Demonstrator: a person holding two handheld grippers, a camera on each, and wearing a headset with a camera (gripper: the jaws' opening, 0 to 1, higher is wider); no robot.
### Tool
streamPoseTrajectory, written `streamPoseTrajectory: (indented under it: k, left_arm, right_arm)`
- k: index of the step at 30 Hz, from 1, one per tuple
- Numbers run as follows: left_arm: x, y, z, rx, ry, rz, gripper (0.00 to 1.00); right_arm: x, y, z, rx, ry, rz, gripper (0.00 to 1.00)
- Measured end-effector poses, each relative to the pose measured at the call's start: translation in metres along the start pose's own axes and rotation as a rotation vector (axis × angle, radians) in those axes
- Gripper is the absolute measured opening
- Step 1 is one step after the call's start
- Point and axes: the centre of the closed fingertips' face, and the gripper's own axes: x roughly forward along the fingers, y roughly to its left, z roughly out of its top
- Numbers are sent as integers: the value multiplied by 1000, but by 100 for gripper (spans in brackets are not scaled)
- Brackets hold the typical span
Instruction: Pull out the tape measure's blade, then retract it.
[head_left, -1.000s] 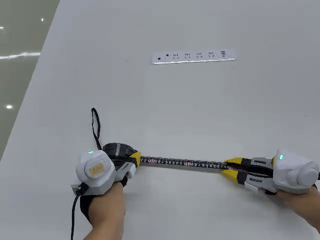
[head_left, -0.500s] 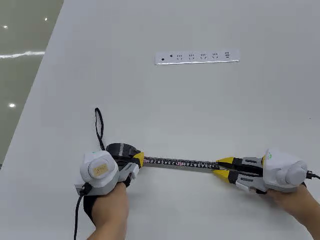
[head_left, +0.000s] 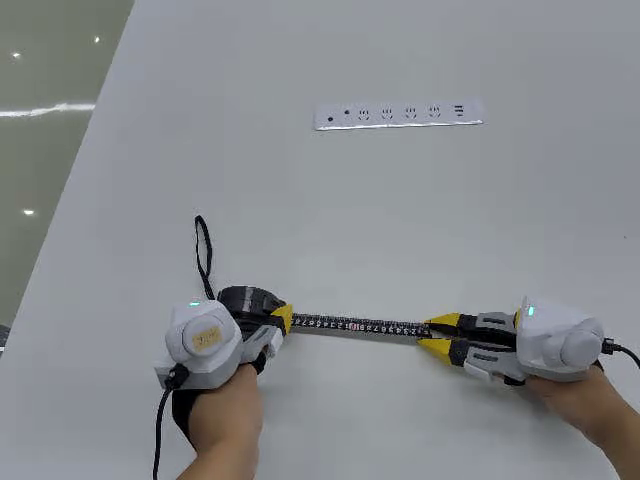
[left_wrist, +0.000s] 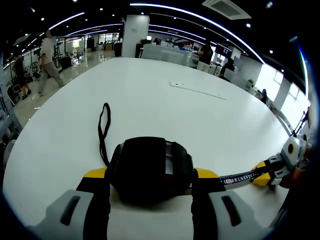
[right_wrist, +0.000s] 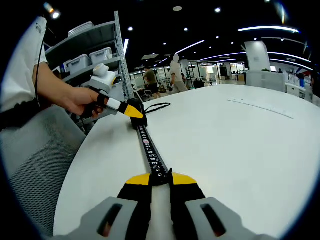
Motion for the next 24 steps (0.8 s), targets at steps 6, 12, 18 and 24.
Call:
streamPoseTrajectory:
  k: [6,12,18,24]
  left_arm:
    - [0,0,0,-1,1,1,63]
    - [0,0,0,0,1,0,63]
    - [0,0,0,-1,0,1,63]
    - [0,0,0,-1,-2,1,63]
  right_arm:
    - [3,1,1,0,0,1,12]
    - [6,1,2,-1,1,2,12]
    - [10,3,3,-1,1,4,12]
    - [13,4,4,-2,1,6,12]
